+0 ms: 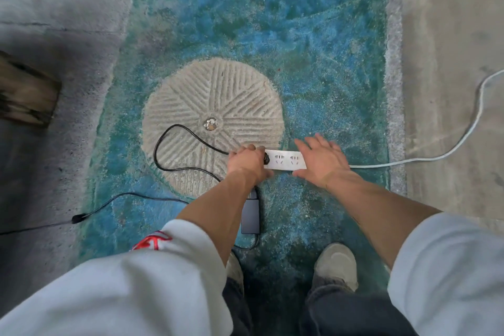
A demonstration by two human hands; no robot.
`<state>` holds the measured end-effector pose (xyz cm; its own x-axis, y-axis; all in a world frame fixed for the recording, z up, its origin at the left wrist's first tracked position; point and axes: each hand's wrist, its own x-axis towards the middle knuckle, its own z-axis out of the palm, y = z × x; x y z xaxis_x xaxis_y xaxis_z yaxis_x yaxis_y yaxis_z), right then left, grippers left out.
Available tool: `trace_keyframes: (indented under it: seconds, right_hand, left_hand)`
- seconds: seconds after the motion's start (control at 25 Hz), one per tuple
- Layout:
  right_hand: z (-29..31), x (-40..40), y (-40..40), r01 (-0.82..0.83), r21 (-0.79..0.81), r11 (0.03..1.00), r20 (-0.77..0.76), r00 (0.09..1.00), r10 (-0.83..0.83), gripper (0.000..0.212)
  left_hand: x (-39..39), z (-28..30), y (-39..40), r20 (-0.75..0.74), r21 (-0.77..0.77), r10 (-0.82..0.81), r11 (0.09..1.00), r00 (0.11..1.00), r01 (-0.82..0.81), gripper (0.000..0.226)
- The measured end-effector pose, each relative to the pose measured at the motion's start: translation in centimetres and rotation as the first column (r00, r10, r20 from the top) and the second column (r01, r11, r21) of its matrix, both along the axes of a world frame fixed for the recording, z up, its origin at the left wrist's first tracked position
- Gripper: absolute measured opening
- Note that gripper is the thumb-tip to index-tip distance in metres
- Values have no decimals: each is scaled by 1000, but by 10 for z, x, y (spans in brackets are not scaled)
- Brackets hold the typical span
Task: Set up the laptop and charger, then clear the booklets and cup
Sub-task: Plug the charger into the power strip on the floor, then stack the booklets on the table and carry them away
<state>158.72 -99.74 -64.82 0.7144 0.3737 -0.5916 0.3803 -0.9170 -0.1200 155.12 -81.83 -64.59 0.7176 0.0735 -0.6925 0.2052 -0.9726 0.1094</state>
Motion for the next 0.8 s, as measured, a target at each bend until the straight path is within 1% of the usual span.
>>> trace_keyframes:
  seconds: [0.08, 0.16, 0.32, 0.44, 0.64, 0.72, 0.8]
  right_hand:
    - [48, -1, -8, -19, -6, 1000, 2, 1000, 19, 91]
    - [105, -3, -14, -27, -11, 1000, 8, 1000, 27, 90]
    - [241, 0, -16, -16, -28, 999, 25, 1000, 16, 86]
    - [352, 10, -7, -9, -16, 1000, 58, 998, 9, 86]
    - [536, 21, 18, 2, 35, 999, 185, 983, -8, 84]
    - [589, 23, 26, -10, 49, 999, 230, 973, -1, 84]
    - [651, 23, 36, -16, 73, 997, 299, 954, -7, 83]
  left_hand:
    - [-2, 40, 4, 10, -9, -5, 1000, 1000, 5, 71]
    - [-2, 94, 12, 35, -6, -28, 1000, 999, 28, 75]
    - [2, 229, 32, 66, -35, -49, 998, 997, 52, 83]
    - [8, 339, 47, 101, -50, -37, 998, 994, 42, 84]
    - [13, 518, 68, 242, -66, 11, 998, 970, 6, 83]
    - [12, 568, 73, 294, -68, 2, 998, 956, 19, 83]
    - [7, 629, 83, 377, -40, -13, 999, 926, 30, 84]
